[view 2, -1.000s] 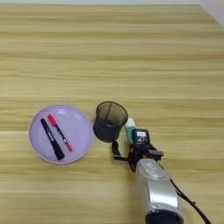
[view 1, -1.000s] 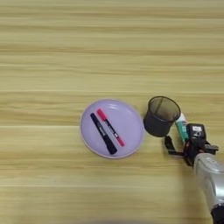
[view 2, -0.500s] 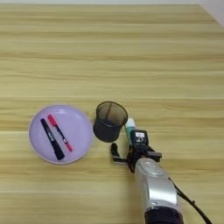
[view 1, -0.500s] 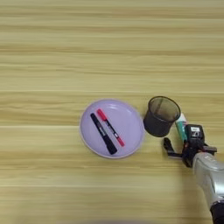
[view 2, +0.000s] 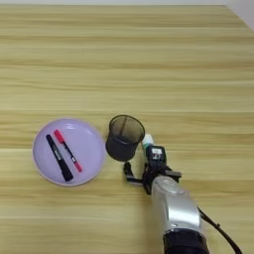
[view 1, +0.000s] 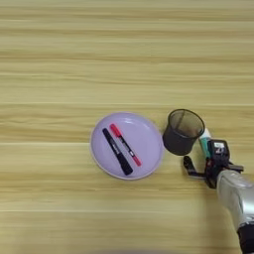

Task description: Move the objects on the table

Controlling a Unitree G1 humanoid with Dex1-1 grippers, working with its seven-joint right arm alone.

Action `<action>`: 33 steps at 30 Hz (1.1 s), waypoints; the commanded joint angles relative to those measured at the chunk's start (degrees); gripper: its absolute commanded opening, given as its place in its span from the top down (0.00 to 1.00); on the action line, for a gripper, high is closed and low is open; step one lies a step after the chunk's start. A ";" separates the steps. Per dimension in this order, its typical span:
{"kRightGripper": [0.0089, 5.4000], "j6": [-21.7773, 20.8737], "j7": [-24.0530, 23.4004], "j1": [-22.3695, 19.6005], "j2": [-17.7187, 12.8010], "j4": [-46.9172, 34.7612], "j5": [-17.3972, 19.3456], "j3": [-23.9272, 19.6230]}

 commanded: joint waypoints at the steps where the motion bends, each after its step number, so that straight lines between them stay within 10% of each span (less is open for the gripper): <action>1: 0.00 2.33 0.31 -2.99 -0.84 -2.41 1.49 -0.67; 12: 0.06 3.49 0.22 -3.54 -0.64 -2.57 1.92 -1.25; 33: 0.54 2.03 -0.68 -3.85 -0.12 -2.08 1.56 -1.30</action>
